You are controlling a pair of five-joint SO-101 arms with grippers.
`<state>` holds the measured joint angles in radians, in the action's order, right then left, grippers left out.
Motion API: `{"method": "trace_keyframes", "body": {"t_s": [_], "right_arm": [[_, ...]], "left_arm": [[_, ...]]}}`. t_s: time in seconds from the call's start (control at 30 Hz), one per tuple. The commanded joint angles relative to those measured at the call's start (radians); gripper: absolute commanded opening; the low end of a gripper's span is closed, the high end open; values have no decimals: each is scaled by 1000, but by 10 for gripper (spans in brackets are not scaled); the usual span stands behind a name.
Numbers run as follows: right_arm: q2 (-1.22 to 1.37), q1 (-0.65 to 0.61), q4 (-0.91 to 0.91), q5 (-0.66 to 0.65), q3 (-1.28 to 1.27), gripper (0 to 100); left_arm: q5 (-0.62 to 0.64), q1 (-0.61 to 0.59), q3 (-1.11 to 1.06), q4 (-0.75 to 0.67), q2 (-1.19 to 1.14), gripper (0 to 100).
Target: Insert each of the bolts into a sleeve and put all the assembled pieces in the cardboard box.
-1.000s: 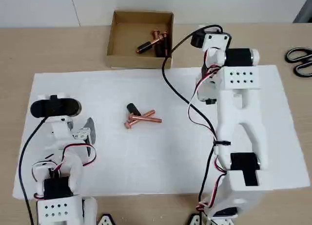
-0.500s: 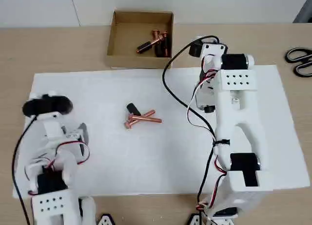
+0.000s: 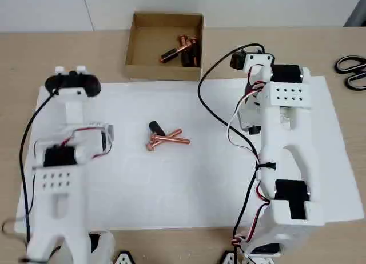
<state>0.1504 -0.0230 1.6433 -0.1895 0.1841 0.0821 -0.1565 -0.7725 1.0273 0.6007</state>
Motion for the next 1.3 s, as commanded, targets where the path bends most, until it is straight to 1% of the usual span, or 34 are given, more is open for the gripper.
{"method": "trace_keyframes", "body": {"t_s": [0.0,0.03,0.2,0.23,0.4,0.5,0.57,0.73,0.87,1.0,1.27], "right_arm": [[-59,-2,-18,-6,26,5],[-59,-4,-27,-6,26,5],[-59,-13,-48,-8,26,5],[-59,-13,-48,-8,26,5],[-59,-13,-50,-6,26,6],[-58,-13,-54,-6,26,6],[-58,-13,-64,-5,17,6],[-59,-13,-110,29,-43,6],[-67,-12,-151,29,-103,6],[-67,-8,-154,29,-109,6],[-67,-8,-154,29,-110,6]], "left_arm": [[117,38,99,-14,-92,171],[138,52,102,-15,-106,170],[155,130,104,-14,-86,170],[183,153,104,-14,-75,170],[436,364,108,-29,-58,171],[591,479,87,-83,-63,172],[666,522,76,-132,-80,172],[767,535,50,-252,-175,172],[818,535,56,-258,-256,171],[853,535,56,-256,-293,171],[862,537,28,-258,-299,171]]}}
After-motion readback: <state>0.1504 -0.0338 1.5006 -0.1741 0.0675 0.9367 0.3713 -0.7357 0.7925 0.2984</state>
